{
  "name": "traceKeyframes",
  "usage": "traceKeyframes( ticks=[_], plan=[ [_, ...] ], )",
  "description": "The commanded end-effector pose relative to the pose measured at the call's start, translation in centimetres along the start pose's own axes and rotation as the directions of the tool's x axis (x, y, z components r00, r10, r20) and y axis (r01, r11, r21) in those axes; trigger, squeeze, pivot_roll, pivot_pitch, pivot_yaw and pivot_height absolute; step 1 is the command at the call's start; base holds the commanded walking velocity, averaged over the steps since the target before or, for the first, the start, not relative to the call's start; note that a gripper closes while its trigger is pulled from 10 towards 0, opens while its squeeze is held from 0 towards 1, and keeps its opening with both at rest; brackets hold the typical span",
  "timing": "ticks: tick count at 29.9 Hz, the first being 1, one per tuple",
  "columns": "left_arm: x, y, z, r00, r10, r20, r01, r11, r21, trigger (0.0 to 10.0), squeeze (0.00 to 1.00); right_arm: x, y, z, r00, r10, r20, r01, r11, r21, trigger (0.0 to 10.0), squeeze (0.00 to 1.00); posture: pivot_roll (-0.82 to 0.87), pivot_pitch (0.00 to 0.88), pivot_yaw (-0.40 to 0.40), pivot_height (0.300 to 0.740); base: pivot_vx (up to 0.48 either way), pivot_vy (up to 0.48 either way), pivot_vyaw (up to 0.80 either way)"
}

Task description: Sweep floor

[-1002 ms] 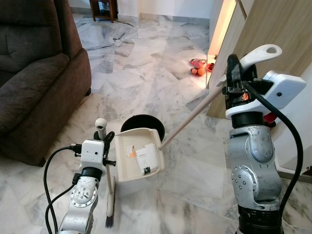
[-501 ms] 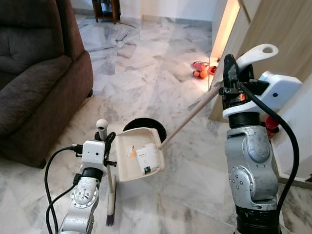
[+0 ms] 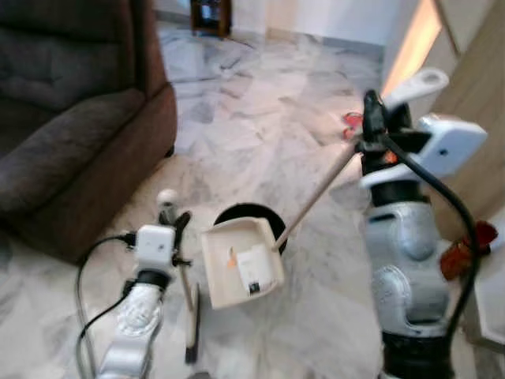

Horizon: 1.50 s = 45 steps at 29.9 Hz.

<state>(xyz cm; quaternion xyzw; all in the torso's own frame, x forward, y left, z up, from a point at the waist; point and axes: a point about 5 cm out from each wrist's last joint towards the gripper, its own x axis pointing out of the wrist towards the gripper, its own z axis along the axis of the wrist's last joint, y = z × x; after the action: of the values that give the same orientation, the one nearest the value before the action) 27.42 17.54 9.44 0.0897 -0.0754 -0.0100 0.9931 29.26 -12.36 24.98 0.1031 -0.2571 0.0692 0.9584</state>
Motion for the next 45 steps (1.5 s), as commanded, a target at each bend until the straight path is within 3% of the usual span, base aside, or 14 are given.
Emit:
traceKeyframes(
  ticks=[1, 29, 45],
  plan=[
    [0.5, -0.4, 1.3, 0.998, -0.011, 0.067, 0.010, 1.000, 0.013, 10.0, 0.00, 0.2, -0.2, 1.6, 0.997, -0.009, 0.082, 0.007, 0.999, 0.031, 10.0, 0.00, 0.03, 0.082, -0.020, 0.740, 0.304, 0.000, 0.00],
    [1.0, -0.3, 1.7, 0.996, 0.002, 0.085, -0.003, 1.000, 0.012, 10.0, 0.00, 0.2, 0.8, 1.8, 0.994, 0.057, 0.091, -0.061, 0.997, 0.038, 10.0, 0.00, 0.04, 0.086, -0.026, 0.740, 0.301, 0.000, 0.06],
    [1.0, -0.3, 1.8, 0.995, -0.001, 0.096, 0.000, 1.000, 0.009, 10.0, 0.00, 0.1, 1.8, 1.7, 0.993, 0.069, 0.091, -0.077, 0.993, 0.087, 10.0, 0.00, 0.04, 0.081, -0.026, 0.740, 0.226, 0.000, 0.04]
  ],
)
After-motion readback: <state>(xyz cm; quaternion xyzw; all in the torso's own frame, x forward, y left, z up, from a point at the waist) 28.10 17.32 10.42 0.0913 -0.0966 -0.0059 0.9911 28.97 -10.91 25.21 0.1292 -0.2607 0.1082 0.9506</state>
